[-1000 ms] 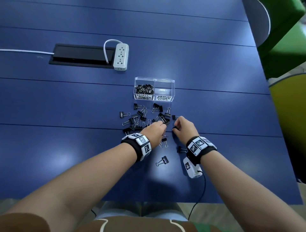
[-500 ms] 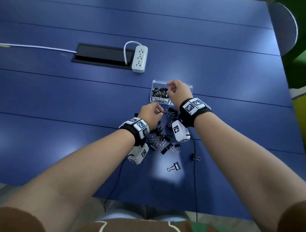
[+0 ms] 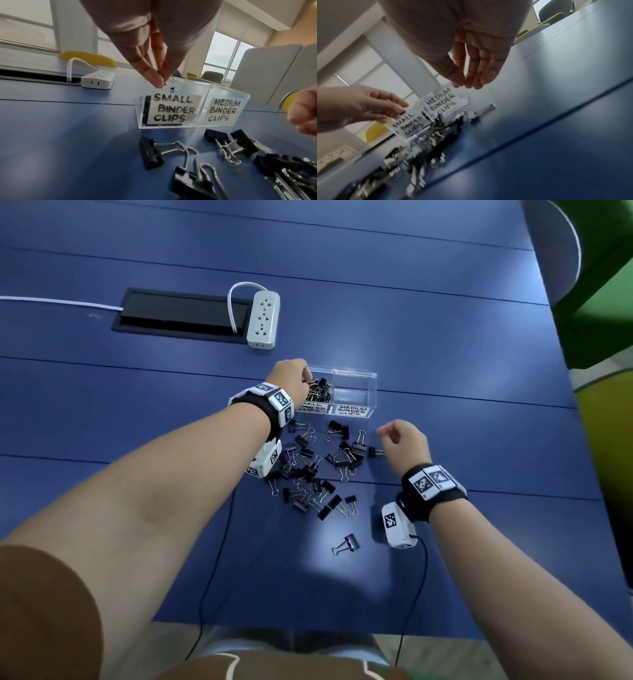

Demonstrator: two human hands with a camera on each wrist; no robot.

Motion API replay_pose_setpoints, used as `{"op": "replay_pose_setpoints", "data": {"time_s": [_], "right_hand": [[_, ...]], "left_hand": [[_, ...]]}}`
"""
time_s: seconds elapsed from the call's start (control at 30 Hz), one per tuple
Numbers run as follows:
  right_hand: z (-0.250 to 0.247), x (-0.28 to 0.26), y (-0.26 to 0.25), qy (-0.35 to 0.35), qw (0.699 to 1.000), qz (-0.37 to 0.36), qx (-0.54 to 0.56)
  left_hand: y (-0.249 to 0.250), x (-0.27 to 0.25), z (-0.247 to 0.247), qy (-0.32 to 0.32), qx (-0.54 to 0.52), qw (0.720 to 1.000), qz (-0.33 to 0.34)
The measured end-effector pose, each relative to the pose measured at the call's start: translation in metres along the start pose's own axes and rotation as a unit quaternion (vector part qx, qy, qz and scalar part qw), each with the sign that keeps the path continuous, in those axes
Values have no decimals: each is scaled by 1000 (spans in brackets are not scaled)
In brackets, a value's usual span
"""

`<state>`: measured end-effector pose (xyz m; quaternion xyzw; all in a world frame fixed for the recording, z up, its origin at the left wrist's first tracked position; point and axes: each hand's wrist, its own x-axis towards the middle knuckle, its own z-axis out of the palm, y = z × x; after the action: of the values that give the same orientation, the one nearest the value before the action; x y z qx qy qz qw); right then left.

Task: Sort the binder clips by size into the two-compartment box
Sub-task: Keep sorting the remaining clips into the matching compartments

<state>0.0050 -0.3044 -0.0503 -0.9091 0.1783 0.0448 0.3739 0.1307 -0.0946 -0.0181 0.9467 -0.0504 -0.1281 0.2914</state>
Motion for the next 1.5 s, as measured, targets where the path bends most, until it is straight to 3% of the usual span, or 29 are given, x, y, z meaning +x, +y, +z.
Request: {"op": "replay_pose_setpoints", "data": {"time_s": [0.2,0.5,0.67,0.8,0.93,1.03,1.2,1.37,1.5], "right_hand": [[14,-16,24,-62,996,-35,-61],[16,-25,25,-70,994,-23,-83],[11,-35,12,-61,998,21,14],[22,-36,-1,-89,995,-30,-33],[32,-35,-1,-133,983,-19,-123],[29,-33,4,-107,987,-1,-119],[22,-30,7,-79,993,-4,-92],[35,-27,-10,-136,981,-78,-113],[35,-15,-21,-136,979,-42,-146]], "left_hand": [[10,-19,18,30,-20,998,51],[10,-90,73,-141,58,979,131],[-2,-101,90,-144,59,983,93],[-9,-100,87,-125,5,990,65],[-11,-101,81,-118,-38,992,33],[-15,-102,74,-119,-50,991,25],[-23,-102,69,-97,-13,994,46],[-17,-104,67,-111,33,992,51],[-18,-107,60,-108,4,994,34]]}}
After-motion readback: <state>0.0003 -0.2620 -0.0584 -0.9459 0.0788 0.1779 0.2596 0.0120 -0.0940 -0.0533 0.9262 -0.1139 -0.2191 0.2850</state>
